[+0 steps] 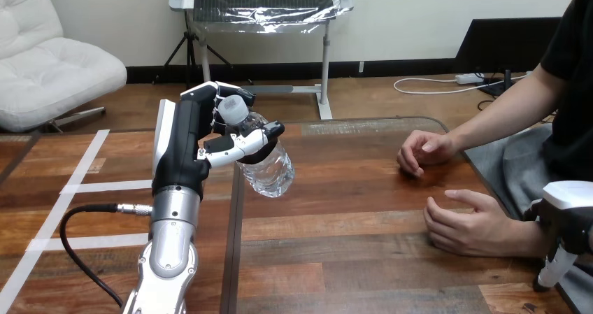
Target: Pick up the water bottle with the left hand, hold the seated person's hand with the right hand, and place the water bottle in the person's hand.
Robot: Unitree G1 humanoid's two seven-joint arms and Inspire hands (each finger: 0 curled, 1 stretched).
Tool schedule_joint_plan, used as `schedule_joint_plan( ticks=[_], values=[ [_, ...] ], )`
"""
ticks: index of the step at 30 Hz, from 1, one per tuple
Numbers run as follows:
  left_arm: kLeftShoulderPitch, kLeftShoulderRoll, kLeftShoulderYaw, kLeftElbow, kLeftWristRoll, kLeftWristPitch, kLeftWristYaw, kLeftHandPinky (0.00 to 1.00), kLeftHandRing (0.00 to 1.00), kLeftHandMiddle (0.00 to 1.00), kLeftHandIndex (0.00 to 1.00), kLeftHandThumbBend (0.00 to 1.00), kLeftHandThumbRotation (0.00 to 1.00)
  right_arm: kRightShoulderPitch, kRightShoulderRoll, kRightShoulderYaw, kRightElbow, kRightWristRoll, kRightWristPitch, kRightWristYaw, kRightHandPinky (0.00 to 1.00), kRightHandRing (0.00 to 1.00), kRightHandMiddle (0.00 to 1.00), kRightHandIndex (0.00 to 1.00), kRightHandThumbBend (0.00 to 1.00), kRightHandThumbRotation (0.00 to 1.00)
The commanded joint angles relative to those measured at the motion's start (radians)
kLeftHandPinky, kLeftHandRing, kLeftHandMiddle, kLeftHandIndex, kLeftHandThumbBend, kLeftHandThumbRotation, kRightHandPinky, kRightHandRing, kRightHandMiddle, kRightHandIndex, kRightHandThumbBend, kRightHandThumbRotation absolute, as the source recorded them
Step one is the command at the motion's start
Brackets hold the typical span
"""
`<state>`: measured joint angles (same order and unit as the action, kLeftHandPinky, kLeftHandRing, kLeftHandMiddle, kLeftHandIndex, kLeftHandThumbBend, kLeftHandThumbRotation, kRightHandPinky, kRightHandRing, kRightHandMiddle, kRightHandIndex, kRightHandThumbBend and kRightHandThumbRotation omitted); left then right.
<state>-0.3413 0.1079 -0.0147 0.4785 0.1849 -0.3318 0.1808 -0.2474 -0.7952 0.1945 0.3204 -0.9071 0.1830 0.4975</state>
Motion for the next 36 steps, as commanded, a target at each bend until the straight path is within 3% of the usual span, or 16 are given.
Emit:
schedule_joint_plan(
  ticks=[1, 22, 36],
  values=[
    [-0.059, 0.012, 0.019, -0.022, -0.012, -0.030, 0.000, 0.39, 0.42, 0.45, 0.49, 0.66, 0.00, -0.065, -0.022, 0.029, 0.066, -0.006, -0.012, -0.035, 0.79, 0.86, 0.87, 0.84, 0.76, 0.02],
    [-0.054, 0.011, 0.022, -0.034, -0.023, -0.012, -0.002, 0.39, 0.42, 0.45, 0.50, 0.66, 0.00, -0.166, 0.007, 0.108, 0.267, -0.012, -0.062, -0.120, 0.72, 0.80, 0.82, 0.81, 0.76, 0.01],
    [-0.055, 0.011, 0.024, -0.029, -0.024, -0.017, 0.000, 0.39, 0.42, 0.46, 0.49, 0.66, 0.00, -0.237, 0.024, 0.168, 0.423, 0.011, -0.142, -0.205, 0.48, 0.62, 0.73, 0.77, 0.74, 0.01]
  ],
)
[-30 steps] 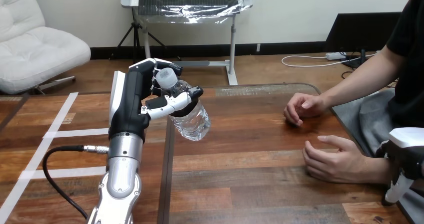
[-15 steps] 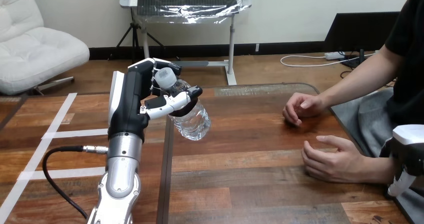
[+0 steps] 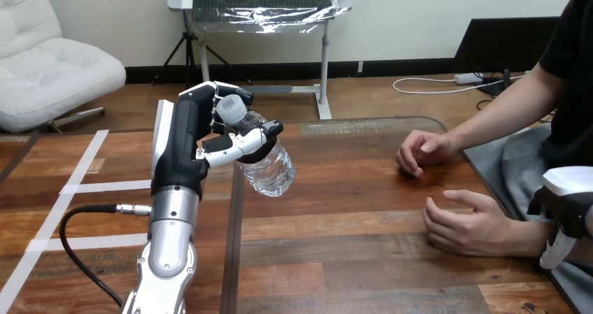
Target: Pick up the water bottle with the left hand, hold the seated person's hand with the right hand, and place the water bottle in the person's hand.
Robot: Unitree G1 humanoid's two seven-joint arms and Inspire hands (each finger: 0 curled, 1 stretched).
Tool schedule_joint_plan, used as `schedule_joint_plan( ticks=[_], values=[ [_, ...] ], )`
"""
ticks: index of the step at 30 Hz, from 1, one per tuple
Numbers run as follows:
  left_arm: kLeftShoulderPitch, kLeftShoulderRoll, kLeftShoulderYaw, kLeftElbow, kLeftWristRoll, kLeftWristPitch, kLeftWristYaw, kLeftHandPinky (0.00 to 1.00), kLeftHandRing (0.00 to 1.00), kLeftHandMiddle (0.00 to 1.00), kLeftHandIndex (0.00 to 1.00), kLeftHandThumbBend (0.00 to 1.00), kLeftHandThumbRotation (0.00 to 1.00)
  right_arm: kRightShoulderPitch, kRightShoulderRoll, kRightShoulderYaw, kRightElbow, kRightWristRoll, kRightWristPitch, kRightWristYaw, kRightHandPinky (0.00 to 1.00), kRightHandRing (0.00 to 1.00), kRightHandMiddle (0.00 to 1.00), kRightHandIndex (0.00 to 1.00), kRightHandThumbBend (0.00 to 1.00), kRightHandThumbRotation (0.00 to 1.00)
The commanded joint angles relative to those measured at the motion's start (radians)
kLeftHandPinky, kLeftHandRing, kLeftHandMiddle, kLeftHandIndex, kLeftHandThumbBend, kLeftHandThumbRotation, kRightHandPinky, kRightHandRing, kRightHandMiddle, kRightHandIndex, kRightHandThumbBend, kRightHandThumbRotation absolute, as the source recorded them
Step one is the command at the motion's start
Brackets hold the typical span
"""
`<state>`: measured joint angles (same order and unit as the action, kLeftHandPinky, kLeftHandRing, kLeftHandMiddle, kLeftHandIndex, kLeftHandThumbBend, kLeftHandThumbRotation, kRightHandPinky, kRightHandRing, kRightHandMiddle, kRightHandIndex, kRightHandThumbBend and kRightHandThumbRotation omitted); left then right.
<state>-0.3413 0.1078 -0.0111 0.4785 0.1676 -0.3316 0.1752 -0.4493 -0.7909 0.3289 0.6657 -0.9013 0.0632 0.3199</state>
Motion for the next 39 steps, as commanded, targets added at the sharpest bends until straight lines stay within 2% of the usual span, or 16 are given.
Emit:
schedule_joint_plan(
  ticks=[1, 12, 15, 22, 28, 33, 36, 39],
  values=[
    [-0.055, 0.011, 0.021, -0.029, -0.007, -0.017, 0.005, 0.39, 0.42, 0.46, 0.49, 0.66, 0.00, -0.037, 0.022, 0.032, 0.085, 0.015, -0.033, -0.031, 0.47, 0.62, 0.73, 0.76, 0.74, 0.01],
    [-0.054, 0.008, 0.027, -0.036, -0.005, -0.013, 0.007, 0.39, 0.42, 0.46, 0.49, 0.66, 0.00, -0.047, 0.033, 0.030, 0.135, 0.081, -0.094, -0.070, 0.48, 0.60, 0.70, 0.71, 0.73, 0.00],
    [-0.052, 0.004, 0.032, -0.043, -0.014, 0.002, -0.001, 0.39, 0.42, 0.46, 0.49, 0.66, 0.00, -0.058, 0.038, 0.044, 0.152, 0.082, -0.095, -0.065, 0.48, 0.60, 0.69, 0.71, 0.73, 0.00],
    [-0.050, 0.002, 0.037, -0.045, -0.019, 0.004, -0.004, 0.40, 0.42, 0.45, 0.49, 0.66, 0.00, -0.059, 0.059, 0.035, 0.174, 0.121, -0.103, -0.075, 0.50, 0.61, 0.70, 0.70, 0.73, 0.00],
    [-0.049, 0.001, 0.040, -0.048, -0.023, 0.006, -0.005, 0.40, 0.42, 0.46, 0.49, 0.66, 0.00, -0.060, 0.073, 0.033, 0.189, 0.155, -0.116, -0.078, 0.45, 0.57, 0.67, 0.69, 0.73, 0.00],
    [-0.047, 0.000, 0.043, -0.056, -0.027, 0.012, -0.006, 0.40, 0.42, 0.46, 0.49, 0.66, 0.00, -0.055, 0.078, 0.033, 0.190, 0.178, -0.122, -0.084, 0.45, 0.56, 0.67, 0.69, 0.73, 0.00],
    [-0.045, 0.001, 0.043, -0.059, -0.026, 0.012, -0.004, 0.40, 0.42, 0.45, 0.49, 0.66, 0.00, -0.068, 0.080, 0.057, 0.200, 0.166, -0.118, -0.066, 0.44, 0.56, 0.67, 0.69, 0.72, 0.00],
    [-0.045, 0.003, 0.043, -0.060, -0.021, 0.009, -0.001, 0.40, 0.42, 0.45, 0.49, 0.66, 0.00, -0.072, 0.085, 0.061, 0.209, 0.167, -0.118, -0.063, 0.44, 0.56, 0.66, 0.69, 0.72, 0.00]
  ],
)
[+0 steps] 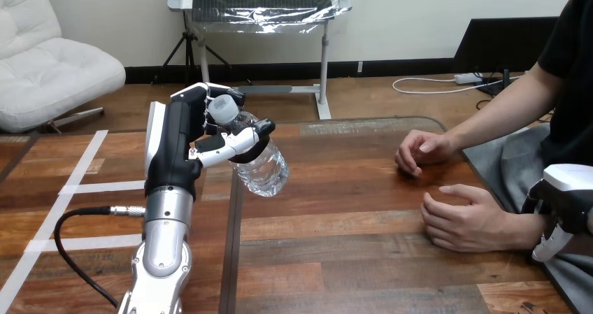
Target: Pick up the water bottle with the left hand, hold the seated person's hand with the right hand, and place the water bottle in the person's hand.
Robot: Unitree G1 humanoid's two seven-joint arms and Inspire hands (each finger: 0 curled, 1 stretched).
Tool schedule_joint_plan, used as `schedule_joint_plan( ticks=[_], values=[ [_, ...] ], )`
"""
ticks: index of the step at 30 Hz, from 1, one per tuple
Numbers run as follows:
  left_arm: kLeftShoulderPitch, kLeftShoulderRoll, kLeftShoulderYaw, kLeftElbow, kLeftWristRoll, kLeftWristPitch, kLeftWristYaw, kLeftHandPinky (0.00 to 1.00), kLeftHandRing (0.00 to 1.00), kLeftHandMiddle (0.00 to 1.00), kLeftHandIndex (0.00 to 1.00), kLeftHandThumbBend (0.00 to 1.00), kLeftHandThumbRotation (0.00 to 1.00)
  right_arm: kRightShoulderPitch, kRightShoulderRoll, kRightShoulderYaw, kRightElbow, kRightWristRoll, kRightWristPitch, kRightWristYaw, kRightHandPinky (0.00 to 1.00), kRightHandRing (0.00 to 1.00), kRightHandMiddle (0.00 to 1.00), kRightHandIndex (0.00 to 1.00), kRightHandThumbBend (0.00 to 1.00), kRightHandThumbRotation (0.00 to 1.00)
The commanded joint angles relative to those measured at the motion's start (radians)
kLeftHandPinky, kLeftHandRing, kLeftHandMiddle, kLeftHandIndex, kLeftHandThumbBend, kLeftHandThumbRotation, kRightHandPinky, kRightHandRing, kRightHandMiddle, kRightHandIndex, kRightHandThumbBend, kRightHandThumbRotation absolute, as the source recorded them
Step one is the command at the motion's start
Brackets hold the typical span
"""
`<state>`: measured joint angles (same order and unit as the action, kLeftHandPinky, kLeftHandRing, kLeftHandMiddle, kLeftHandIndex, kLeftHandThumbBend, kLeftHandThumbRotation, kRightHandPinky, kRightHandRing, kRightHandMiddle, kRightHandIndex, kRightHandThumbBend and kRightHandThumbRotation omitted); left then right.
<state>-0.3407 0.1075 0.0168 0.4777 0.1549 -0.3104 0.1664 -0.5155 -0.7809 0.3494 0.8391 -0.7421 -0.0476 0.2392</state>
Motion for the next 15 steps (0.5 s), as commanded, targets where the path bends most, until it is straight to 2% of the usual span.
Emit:
schedule_joint_plan(
  ticks=[1, 6, 11, 15],
  values=[
    [-0.046, 0.004, 0.015, -0.057, -0.007, -0.014, 0.010, 0.40, 0.42, 0.45, 0.49, 0.66, 0.00, -0.010, 0.079, 0.045, 0.040, 0.004, 0.000, 0.024, 0.44, 0.56, 0.66, 0.68, 0.72, 0.00],
    [-0.046, 0.006, 0.016, -0.057, -0.004, -0.012, 0.013, 0.39, 0.42, 0.45, 0.49, 0.66, 0.00, -0.022, 0.089, 0.059, 0.053, -0.003, 0.020, 0.042, 0.46, 0.57, 0.67, 0.70, 0.73, 0.00],
    [-0.047, 0.010, 0.015, -0.053, 0.000, -0.019, 0.015, 0.39, 0.42, 0.45, 0.49, 0.66, 0.00, -0.024, 0.086, 0.082, 0.060, -0.020, 0.000, 0.042, 0.48, 0.59, 0.68, 0.71, 0.73, 0.00],
    [-0.046, 0.010, 0.015, -0.058, 0.000, -0.015, 0.014, 0.39, 0.42, 0.45, 0.49, 0.66, 0.00, -0.029, 0.088, 0.101, 0.068, -0.032, 0.010, 0.045, 0.47, 0.59, 0.69, 0.72, 0.72, 0.00]
  ],
)
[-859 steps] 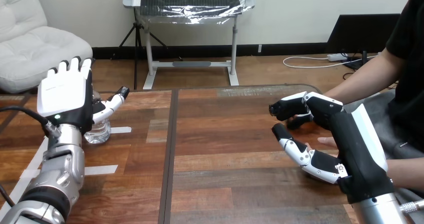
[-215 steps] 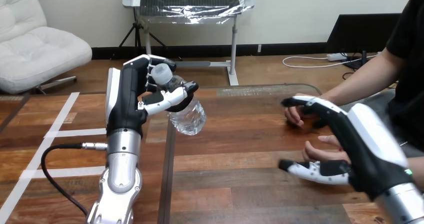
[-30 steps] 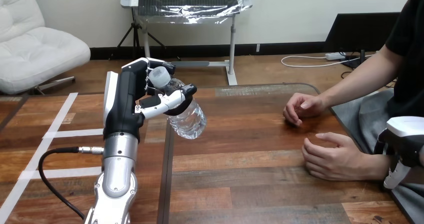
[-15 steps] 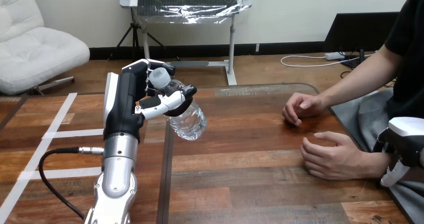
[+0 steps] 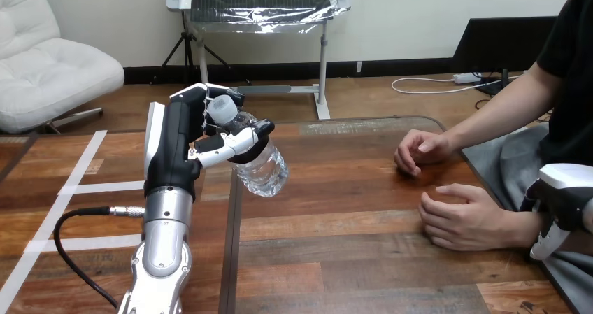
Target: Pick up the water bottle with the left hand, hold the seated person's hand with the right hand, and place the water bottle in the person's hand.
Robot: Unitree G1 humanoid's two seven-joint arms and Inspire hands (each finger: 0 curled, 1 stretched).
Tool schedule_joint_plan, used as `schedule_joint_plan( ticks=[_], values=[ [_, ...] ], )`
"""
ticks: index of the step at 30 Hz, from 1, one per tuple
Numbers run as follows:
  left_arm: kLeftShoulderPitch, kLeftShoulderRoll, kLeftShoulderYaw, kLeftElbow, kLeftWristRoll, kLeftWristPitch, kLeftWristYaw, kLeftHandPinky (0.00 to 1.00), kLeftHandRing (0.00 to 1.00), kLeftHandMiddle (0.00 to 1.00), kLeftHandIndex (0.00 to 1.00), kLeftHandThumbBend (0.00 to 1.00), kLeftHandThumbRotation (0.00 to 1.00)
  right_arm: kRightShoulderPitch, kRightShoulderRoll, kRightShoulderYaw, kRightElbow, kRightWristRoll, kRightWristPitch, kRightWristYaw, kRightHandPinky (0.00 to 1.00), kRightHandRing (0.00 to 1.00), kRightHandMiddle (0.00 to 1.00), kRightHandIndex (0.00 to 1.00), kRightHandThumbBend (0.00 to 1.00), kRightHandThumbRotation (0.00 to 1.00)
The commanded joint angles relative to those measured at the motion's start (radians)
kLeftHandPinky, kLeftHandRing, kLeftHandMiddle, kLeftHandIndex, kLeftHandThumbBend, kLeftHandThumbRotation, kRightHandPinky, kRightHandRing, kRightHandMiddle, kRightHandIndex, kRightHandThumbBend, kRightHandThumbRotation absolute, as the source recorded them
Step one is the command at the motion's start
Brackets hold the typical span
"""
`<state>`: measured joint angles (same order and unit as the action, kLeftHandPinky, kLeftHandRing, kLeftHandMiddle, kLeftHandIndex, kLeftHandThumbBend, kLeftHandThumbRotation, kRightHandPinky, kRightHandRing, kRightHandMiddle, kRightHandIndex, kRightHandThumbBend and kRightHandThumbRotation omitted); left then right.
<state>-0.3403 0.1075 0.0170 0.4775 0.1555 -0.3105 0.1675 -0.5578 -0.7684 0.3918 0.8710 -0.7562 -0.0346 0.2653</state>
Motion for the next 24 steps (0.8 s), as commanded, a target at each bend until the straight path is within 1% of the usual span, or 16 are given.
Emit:
schedule_joint_plan(
  ticks=[1, 3, 6, 9, 10, 12, 16, 18, 21, 24],
  values=[
    [-0.046, 0.011, 0.015, -0.059, 0.001, -0.015, 0.013, 0.39, 0.42, 0.45, 0.49, 0.66, 0.00, 0.016, 0.075, 0.061, 0.035, -0.017, -0.005, 0.018, 0.47, 0.59, 0.69, 0.72, 0.72, 0.00],
    [-0.046, 0.011, 0.015, -0.060, 0.002, -0.014, 0.014, 0.39, 0.41, 0.45, 0.49, 0.66, 0.00, 0.019, 0.073, 0.062, 0.033, -0.015, -0.009, 0.018, 0.46, 0.58, 0.68, 0.72, 0.73, 0.00],
    [-0.046, 0.010, 0.015, -0.066, 0.001, -0.009, 0.013, 0.39, 0.41, 0.45, 0.49, 0.66, 0.00, 0.020, 0.074, 0.066, 0.028, -0.014, 0.001, 0.031, 0.44, 0.57, 0.67, 0.72, 0.73, 0.00],
    [-0.046, 0.009, 0.016, -0.069, 0.000, -0.004, 0.013, 0.38, 0.41, 0.45, 0.49, 0.67, 0.00, 0.017, 0.075, 0.076, 0.029, -0.018, 0.007, 0.047, 0.42, 0.57, 0.68, 0.73, 0.72, 0.00],
    [-0.046, 0.008, 0.016, -0.070, 0.000, -0.003, 0.013, 0.38, 0.41, 0.45, 0.49, 0.67, 0.00, 0.014, 0.073, 0.085, 0.026, -0.026, 0.009, 0.058, 0.42, 0.57, 0.69, 0.73, 0.72, 0.00],
    [-0.046, 0.008, 0.016, -0.073, 0.000, -0.002, 0.013, 0.38, 0.41, 0.45, 0.49, 0.67, 0.00, 0.012, 0.071, 0.096, 0.023, -0.036, 0.012, 0.070, 0.43, 0.59, 0.71, 0.74, 0.71, 0.00],
    [-0.047, 0.008, 0.014, -0.070, 0.005, -0.006, 0.018, 0.38, 0.41, 0.45, 0.49, 0.67, 0.00, 0.008, 0.075, 0.094, 0.022, -0.029, 0.017, 0.092, 0.46, 0.63, 0.76, 0.76, 0.70, 0.00],
    [-0.048, 0.008, 0.015, -0.070, 0.005, -0.006, 0.018, 0.38, 0.41, 0.45, 0.49, 0.67, 0.00, 0.011, 0.074, 0.091, 0.015, -0.026, 0.015, 0.093, 0.48, 0.65, 0.77, 0.76, 0.70, 0.00],
    [-0.048, 0.005, 0.016, -0.071, 0.002, -0.003, 0.018, 0.38, 0.41, 0.45, 0.49, 0.67, 0.00, 0.014, 0.070, 0.093, 0.013, -0.027, -0.002, 0.087, 0.50, 0.66, 0.78, 0.76, 0.71, 0.00],
    [-0.044, 0.004, 0.014, -0.078, 0.006, 0.001, 0.021, 0.38, 0.41, 0.45, 0.49, 0.68, 0.00, 0.015, 0.067, 0.102, 0.009, -0.037, -0.010, 0.086, 0.51, 0.67, 0.78, 0.76, 0.71, 0.00]
  ],
)
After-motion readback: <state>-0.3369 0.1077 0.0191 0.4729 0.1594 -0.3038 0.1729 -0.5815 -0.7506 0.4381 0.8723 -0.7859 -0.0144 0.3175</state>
